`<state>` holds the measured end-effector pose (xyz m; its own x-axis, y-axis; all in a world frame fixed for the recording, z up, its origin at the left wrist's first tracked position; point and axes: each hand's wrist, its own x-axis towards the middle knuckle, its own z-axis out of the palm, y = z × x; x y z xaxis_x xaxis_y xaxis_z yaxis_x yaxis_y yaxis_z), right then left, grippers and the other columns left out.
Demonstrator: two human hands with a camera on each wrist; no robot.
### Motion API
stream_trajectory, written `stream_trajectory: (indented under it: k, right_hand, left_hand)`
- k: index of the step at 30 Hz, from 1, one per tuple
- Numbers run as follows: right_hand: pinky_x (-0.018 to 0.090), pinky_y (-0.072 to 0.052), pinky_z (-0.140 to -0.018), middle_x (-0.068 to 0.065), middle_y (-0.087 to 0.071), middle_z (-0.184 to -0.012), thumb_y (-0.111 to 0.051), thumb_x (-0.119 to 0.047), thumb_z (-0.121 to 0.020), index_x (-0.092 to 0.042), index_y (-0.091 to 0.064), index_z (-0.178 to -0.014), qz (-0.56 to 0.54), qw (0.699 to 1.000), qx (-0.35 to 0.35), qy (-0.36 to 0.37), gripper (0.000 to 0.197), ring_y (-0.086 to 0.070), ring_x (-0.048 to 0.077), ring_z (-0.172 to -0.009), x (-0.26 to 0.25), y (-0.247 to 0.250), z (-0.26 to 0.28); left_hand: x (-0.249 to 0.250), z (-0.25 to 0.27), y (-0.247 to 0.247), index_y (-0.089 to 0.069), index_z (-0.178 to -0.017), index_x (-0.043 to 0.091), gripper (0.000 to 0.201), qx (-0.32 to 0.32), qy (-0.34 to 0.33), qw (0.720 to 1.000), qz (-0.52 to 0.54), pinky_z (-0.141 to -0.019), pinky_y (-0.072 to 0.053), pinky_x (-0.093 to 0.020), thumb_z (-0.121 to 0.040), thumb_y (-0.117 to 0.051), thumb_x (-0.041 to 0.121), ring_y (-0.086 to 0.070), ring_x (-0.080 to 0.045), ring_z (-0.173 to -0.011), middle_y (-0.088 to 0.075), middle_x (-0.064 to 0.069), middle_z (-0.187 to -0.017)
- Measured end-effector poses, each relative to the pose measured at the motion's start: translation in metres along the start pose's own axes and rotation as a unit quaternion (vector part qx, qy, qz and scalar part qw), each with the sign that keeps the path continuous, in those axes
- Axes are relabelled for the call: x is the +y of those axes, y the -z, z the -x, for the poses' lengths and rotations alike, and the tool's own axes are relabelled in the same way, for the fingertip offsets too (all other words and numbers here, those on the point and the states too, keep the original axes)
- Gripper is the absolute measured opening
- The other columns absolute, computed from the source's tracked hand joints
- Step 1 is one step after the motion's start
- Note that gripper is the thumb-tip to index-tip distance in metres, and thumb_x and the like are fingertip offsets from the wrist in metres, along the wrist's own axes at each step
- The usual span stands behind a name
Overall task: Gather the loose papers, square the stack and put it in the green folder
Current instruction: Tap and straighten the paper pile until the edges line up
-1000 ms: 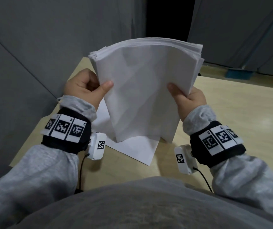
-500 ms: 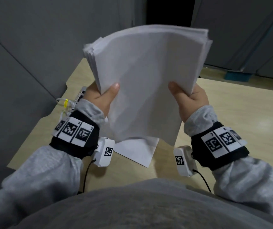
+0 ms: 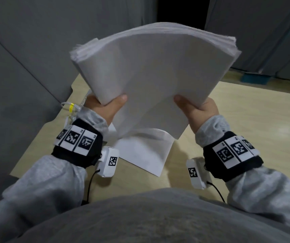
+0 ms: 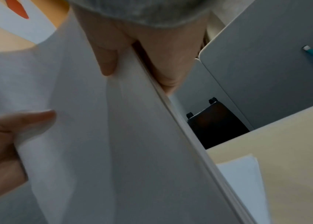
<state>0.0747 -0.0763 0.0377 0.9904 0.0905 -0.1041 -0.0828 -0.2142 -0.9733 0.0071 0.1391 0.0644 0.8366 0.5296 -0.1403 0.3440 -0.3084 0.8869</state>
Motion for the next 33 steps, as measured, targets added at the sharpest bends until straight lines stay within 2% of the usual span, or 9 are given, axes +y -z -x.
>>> stream_trajectory:
  k: [3, 6, 8, 11, 14, 19, 22, 27, 33]
  right_hand:
    - [0.021, -0.048, -0.07, -0.007, -0.069, -0.086, -0.071, -0.03, -0.081, -0.02, -0.069, -0.101, 0.072, 0.995, -0.04, -0.059, 0.023, -0.064, 0.013, -0.08, 0.013, -0.004, -0.003]
    - [0.029, -0.043, -0.083, 0.008, -0.065, -0.104, -0.066, -0.033, -0.084, -0.011, -0.063, -0.115, 0.191, 0.97, -0.083, -0.127, 0.038, -0.061, 0.027, -0.101, 0.036, -0.008, -0.007]
    - [0.031, -0.044, -0.086, 0.008, -0.065, -0.104, -0.064, -0.035, -0.085, -0.01, -0.063, -0.115, 0.183, 0.97, -0.073, -0.144, 0.039, -0.061, 0.028, -0.104, 0.044, -0.008, -0.007]
    - [0.034, -0.049, -0.087, 0.002, -0.065, -0.098, -0.062, -0.029, -0.088, -0.014, -0.064, -0.112, 0.123, 0.986, -0.031, -0.105, 0.029, -0.063, 0.027, -0.099, 0.049, -0.01, -0.006]
    - [0.032, -0.049, -0.083, -0.001, -0.064, -0.094, -0.059, -0.023, -0.089, -0.019, -0.061, -0.114, 0.102, 0.992, 0.0, -0.077, 0.026, -0.061, 0.022, -0.09, 0.051, -0.009, -0.007]
    - [0.023, -0.04, -0.054, -0.004, -0.055, -0.063, -0.052, -0.021, -0.087, -0.024, -0.059, -0.089, 0.111, 0.987, 0.047, -0.104, 0.007, -0.05, 0.016, -0.059, 0.068, 0.002, -0.011]
    - [0.026, -0.039, -0.056, -0.002, -0.05, -0.059, -0.054, -0.022, -0.083, -0.021, -0.056, -0.072, 0.109, 0.981, 0.072, -0.145, 0.011, -0.046, 0.019, -0.055, 0.083, 0.006, -0.013]
    - [0.023, -0.038, -0.054, 0.002, -0.051, -0.063, -0.054, -0.019, -0.084, -0.019, -0.057, -0.081, 0.105, 0.97, 0.086, -0.202, 0.005, -0.047, 0.02, -0.055, 0.095, 0.012, -0.019]
    - [0.03, -0.045, -0.071, 0.005, -0.058, -0.073, -0.057, -0.022, -0.083, -0.02, -0.059, -0.081, 0.08, 0.97, 0.086, -0.214, 0.003, -0.054, 0.023, -0.067, 0.1, 0.015, -0.025]
  left_hand:
    - [-0.01, -0.001, -0.011, -0.055, -0.111, 0.021, 0.041, -0.052, 0.066, 0.995, -0.046, -0.071, -0.039, -0.01, -0.078, -0.071, 0.038, -0.054, -0.008, -0.072, -0.064, 0.005, -0.096]
    - [-0.029, -0.001, -0.031, -0.048, -0.127, 0.003, 0.052, -0.09, 0.138, 0.982, -0.093, -0.094, -0.041, -0.024, -0.085, -0.065, 0.03, -0.056, -0.026, -0.115, -0.058, -0.012, -0.128]
    - [-0.035, -0.005, -0.037, -0.045, -0.13, -0.001, 0.055, -0.087, 0.151, 0.98, -0.097, -0.097, -0.039, -0.032, -0.088, -0.061, 0.03, -0.049, -0.031, -0.124, -0.052, -0.019, -0.134]
    - [-0.038, -0.018, -0.04, -0.051, -0.125, 0.003, 0.045, -0.074, 0.108, 0.989, -0.071, -0.087, -0.041, -0.028, -0.088, -0.061, 0.026, -0.056, -0.03, -0.115, -0.059, -0.017, -0.126]
    - [-0.045, -0.03, -0.039, -0.047, -0.126, 0.026, 0.051, -0.122, 0.076, 0.987, -0.069, -0.097, -0.044, -0.038, -0.082, -0.062, 0.046, -0.059, -0.024, -0.106, -0.063, -0.004, -0.12]
    - [-0.081, -0.05, -0.036, -0.046, -0.128, 0.017, 0.037, -0.188, 0.122, 0.963, -0.148, -0.094, -0.045, -0.031, -0.092, -0.053, 0.017, -0.058, -0.017, -0.101, -0.057, -0.005, -0.125]
    - [-0.096, -0.059, -0.04, -0.04, -0.135, 0.012, 0.052, -0.196, 0.171, 0.914, -0.31, -0.096, -0.042, -0.033, -0.087, -0.058, 0.022, -0.053, -0.027, -0.117, -0.048, -0.01, -0.137]
    - [-0.096, -0.055, -0.052, -0.033, -0.124, 0.022, 0.078, -0.211, 0.211, 0.843, -0.447, -0.084, -0.05, -0.041, -0.058, -0.071, 0.038, -0.055, -0.03, -0.097, -0.046, -0.007, -0.117]
    - [-0.102, -0.061, -0.068, -0.055, -0.111, 0.003, 0.034, -0.285, 0.176, 0.789, -0.515, -0.081, -0.04, -0.031, -0.09, -0.056, 0.029, -0.055, -0.024, -0.1, -0.05, -0.007, -0.101]
